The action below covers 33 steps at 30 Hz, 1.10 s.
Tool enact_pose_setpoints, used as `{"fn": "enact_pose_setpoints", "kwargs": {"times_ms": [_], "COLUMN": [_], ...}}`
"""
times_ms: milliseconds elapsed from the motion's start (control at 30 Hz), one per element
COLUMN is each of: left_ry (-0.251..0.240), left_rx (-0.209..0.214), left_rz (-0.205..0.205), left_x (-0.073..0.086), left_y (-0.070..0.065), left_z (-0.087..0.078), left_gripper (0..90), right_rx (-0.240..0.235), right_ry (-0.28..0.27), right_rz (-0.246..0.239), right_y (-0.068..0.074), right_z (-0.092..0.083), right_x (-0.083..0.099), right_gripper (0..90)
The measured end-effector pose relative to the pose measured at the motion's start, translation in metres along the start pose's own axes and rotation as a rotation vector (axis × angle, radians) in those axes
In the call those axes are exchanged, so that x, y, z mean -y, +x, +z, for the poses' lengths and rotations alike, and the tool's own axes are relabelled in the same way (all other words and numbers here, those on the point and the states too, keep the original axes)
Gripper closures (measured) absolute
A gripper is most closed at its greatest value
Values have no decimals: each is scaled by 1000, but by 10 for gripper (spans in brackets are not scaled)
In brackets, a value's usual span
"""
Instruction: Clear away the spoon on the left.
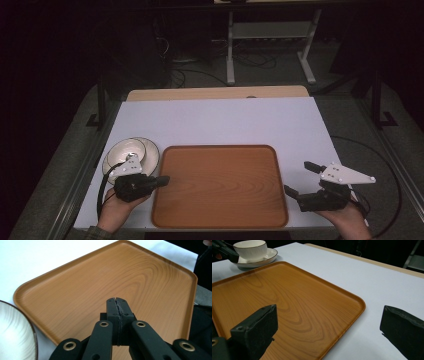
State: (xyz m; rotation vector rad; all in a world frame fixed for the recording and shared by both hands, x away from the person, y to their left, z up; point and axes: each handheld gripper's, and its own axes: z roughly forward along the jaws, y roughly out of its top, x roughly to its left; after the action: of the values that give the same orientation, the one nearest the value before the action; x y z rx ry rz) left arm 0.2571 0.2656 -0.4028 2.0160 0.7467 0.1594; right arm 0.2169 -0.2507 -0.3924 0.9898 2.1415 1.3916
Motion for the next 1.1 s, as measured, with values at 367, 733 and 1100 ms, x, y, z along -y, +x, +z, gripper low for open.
{"fn": "enact_pose_setpoints", "kwargs": {"times_ms": [367, 733, 1100], "left_ry": [-6, -13, -36], "left_rx": [-31, -48, -58], "left_rz": [-20, -31, -44], "left_x": [3, 6, 8], "left_y": [6, 8, 12], "left_z": [-9, -17, -28], "left_gripper": [891, 893, 894], "right_rx": [2, 7, 11], "right_ry": [4, 12, 9], "right_rz": [2, -5, -5], "right_y": [0, 1, 1], "right_z": [1, 2, 2], "right_x": [0, 0, 0], "right_gripper": [8, 8, 8]}}
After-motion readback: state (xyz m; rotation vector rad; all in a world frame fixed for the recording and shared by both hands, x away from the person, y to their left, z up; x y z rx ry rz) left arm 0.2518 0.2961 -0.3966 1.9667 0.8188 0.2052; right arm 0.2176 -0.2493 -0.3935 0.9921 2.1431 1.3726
